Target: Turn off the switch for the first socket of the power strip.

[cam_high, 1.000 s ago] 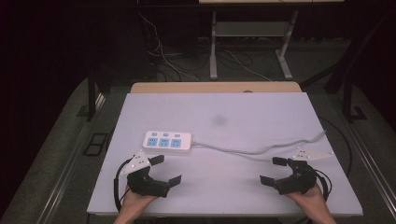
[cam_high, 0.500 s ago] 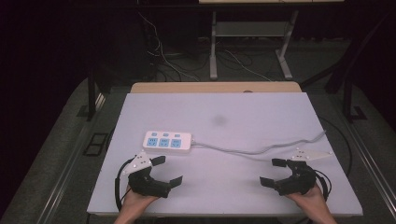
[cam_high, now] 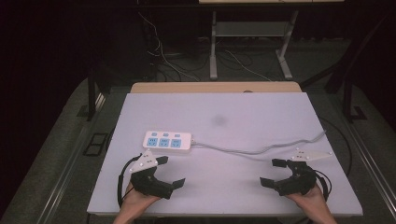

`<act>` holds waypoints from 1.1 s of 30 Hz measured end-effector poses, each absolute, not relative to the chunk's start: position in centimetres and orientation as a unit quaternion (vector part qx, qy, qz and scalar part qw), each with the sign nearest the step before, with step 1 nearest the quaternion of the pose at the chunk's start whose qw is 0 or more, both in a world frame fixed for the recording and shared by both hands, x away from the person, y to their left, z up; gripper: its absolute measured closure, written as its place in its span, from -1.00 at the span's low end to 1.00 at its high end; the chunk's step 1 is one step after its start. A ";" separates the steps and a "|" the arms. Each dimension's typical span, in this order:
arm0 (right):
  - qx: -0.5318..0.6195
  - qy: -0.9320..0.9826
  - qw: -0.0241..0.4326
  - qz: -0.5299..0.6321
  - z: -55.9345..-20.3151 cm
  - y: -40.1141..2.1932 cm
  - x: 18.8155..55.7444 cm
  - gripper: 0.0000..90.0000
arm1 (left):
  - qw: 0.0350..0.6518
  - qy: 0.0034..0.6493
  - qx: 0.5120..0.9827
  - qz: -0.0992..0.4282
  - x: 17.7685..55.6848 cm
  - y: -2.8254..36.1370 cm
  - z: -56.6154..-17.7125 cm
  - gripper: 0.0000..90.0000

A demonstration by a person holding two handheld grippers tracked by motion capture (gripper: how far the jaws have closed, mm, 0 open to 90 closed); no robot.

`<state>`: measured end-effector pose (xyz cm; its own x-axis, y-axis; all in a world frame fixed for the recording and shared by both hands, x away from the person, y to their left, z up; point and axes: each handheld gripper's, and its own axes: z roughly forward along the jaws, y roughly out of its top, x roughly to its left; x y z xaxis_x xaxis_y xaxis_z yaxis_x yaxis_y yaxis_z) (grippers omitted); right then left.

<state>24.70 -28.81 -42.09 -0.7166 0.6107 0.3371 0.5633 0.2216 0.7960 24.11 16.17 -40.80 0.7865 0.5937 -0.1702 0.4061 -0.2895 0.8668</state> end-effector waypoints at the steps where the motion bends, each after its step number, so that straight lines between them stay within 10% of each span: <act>1: 0.376 0.781 0.024 0.498 -42.1 -28.8 24.7 -0.99 | 0.503 0.311 0.801 0.092 24.1 16.1 -40.7 -1.00; 33: 0.381 0.780 0.027 0.496 -42.1 -29.2 24.5 -0.99 | 0.476 0.313 0.818 0.074 27.6 16.9 -36.8 -1.00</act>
